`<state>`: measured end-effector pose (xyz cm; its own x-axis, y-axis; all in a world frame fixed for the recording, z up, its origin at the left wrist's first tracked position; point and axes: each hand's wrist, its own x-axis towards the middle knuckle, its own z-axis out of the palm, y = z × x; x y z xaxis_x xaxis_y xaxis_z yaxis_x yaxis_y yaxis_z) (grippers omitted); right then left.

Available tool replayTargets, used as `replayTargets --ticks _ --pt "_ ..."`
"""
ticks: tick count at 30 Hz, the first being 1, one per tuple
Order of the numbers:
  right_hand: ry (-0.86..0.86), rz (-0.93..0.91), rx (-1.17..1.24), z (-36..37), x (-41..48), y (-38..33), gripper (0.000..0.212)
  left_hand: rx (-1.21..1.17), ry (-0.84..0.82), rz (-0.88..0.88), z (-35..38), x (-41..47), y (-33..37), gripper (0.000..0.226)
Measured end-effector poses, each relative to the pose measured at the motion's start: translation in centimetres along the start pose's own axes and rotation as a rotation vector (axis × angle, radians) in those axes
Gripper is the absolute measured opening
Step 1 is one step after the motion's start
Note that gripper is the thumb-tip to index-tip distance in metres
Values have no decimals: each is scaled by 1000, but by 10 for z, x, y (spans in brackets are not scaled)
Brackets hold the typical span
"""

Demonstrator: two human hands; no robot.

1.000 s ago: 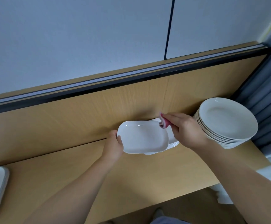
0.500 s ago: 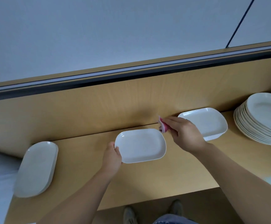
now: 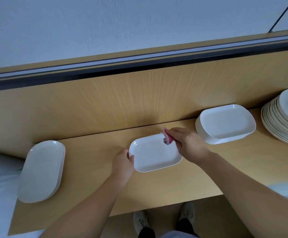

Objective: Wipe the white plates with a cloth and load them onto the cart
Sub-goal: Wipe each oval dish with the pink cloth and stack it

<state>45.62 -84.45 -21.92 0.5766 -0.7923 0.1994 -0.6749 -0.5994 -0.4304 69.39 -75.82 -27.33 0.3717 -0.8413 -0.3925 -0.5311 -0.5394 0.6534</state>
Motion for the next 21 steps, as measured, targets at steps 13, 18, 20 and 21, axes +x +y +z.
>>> replayTargets --ticks 13,18,20,21 --pt "-523 362 -360 86 -6 -16 75 629 -294 319 -22 14 -1 122" --pt "-615 371 -431 96 10 -42 90 550 -257 314 -22 15 -5 122" --pt "-630 295 -451 104 15 -54 91 542 -243 322 -22 15 -5 120" --pt "-640 246 -452 107 17 -60 91 537 -237 329 -22 16 -4 119"
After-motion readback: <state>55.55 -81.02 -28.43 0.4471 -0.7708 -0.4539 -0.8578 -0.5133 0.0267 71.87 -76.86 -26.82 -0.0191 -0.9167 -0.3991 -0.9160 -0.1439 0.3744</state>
